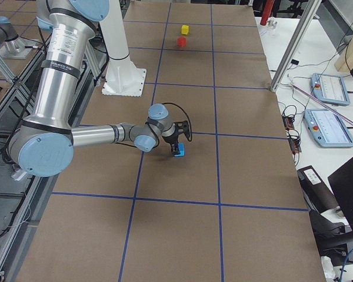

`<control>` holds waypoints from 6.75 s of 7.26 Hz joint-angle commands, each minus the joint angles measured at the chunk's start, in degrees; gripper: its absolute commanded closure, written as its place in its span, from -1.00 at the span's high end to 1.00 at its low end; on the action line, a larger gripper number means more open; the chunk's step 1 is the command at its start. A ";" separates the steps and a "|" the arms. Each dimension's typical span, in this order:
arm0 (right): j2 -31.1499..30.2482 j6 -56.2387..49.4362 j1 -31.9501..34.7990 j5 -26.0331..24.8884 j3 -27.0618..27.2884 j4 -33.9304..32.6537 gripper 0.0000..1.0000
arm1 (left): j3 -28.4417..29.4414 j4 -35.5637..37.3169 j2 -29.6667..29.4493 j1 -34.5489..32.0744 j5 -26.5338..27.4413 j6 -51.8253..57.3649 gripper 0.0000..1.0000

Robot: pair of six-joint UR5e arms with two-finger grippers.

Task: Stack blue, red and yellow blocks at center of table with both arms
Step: 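Reach the right gripper to the blue cube and grasp it, then carry the blue cube to the table center and release it, then withdraw the right arm away while the left arm reaches toward the red block, then grasp the red block with the left gripper, then lift the red block and carry it above the blue cube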

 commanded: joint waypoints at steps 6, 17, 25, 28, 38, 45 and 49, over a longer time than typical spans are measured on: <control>54.96 13.67 0.09 4.26 -14.49 -41.22 -1.00 | 0.29 0.00 0.08 0.00 -0.01 -0.09 1.00; 63.03 15.72 -0.89 -2.49 -21.58 -43.75 0.99 | -1.46 -1.39 0.34 0.61 -0.01 -2.88 1.00; 26.75 -58.39 48.73 31.32 -12.08 -44.65 0.99 | -1.99 -36.10 10.00 37.04 7.42 -31.00 1.00; 25.49 -59.57 49.37 31.24 -12.08 -44.56 0.99 | -2.52 -39.98 14.47 44.02 11.41 -31.12 1.00; 24.80 -59.13 49.28 30.54 -12.95 -44.65 0.99 | -10.32 -32.15 14.94 41.26 8.04 -31.20 -1.00; 19.96 -58.78 49.28 30.36 -13.13 -44.56 0.99 | -1.88 19.78 -38.52 48.04 15.87 -61.79 -1.00; 20.22 -58.51 49.28 30.36 -13.40 -44.65 0.99 | 12.49 18.29 -50.45 55.01 21.25 -71.72 -1.00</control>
